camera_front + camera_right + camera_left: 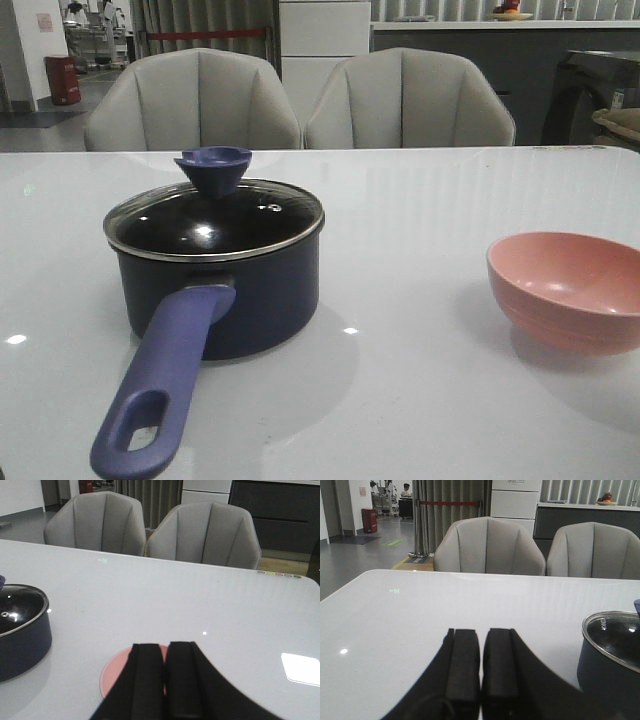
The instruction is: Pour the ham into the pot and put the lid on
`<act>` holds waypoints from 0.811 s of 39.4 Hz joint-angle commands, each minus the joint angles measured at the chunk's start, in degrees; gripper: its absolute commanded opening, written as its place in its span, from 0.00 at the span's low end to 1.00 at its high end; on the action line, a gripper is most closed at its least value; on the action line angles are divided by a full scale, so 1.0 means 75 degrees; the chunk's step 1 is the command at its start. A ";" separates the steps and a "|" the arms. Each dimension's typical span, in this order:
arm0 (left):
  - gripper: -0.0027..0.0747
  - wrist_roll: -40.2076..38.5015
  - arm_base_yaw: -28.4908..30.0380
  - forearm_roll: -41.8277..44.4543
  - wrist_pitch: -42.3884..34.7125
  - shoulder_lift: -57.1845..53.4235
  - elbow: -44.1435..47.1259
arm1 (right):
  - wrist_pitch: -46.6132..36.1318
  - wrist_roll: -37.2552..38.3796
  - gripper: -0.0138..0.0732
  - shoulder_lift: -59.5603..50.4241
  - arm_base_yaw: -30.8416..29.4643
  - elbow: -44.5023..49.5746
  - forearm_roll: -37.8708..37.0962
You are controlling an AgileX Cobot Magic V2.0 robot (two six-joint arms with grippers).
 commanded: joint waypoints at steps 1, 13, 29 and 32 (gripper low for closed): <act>0.18 -0.0051 0.0026 0.0005 -0.0563 -0.0166 0.0235 | -0.1047 0.0618 0.33 -0.0161 -0.0191 0.0157 -0.0618; 0.18 -0.0051 0.0026 0.0005 -0.0563 -0.0166 0.0235 | -0.1473 0.1383 0.33 -0.1477 -0.0544 0.1499 -0.1177; 0.18 -0.0051 0.0026 0.0005 -0.0563 -0.0153 0.0235 | -0.1178 0.1386 0.33 -0.1707 -0.0544 0.1615 -0.1234; 0.18 -0.0051 0.0026 0.0005 -0.0563 -0.0153 0.0235 | -0.1178 0.1386 0.33 -0.1707 -0.0544 0.1615 -0.1234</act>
